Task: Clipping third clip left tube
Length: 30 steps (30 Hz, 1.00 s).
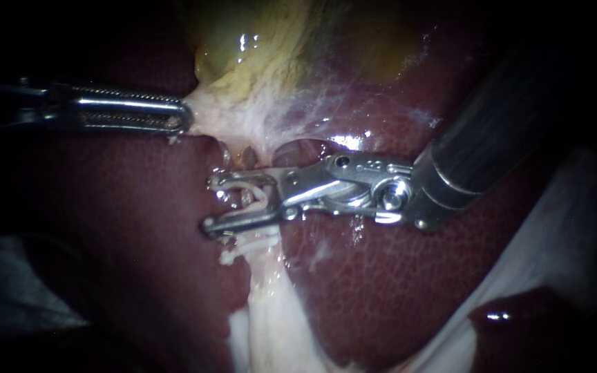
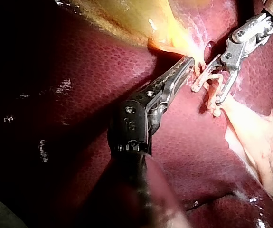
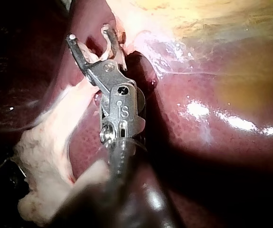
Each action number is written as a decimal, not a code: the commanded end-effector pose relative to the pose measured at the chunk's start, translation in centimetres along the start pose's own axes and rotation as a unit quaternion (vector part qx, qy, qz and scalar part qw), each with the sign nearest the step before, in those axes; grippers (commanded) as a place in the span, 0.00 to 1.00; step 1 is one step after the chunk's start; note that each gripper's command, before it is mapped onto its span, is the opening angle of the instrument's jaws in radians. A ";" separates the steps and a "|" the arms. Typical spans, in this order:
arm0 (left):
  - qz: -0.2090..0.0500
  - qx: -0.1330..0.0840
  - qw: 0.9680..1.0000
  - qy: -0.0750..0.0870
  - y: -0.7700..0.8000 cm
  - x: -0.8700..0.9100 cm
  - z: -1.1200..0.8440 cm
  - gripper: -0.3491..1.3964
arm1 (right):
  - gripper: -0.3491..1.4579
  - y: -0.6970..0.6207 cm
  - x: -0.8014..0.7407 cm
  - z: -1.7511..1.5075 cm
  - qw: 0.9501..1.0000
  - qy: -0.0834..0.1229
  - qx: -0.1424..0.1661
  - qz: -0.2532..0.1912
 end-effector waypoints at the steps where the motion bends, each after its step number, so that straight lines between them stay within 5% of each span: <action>1: 0.000 0.000 1.000 0.000 0.00 0.00 0.00 0.00 | 0.45 -0.02 0.01 -0.01 1.000 0.000 0.000 0.000; 13: 0.000 0.001 1.000 0.000 -0.04 0.01 -0.06 0.00 | 0.45 -0.34 0.25 -0.26 1.000 0.001 0.008 0.005; 30: 0.000 0.001 1.000 0.000 -0.04 0.01 -0.09 0.00 | 0.45 -0.33 0.26 -0.68 1.000 -0.008 -0.004 0.009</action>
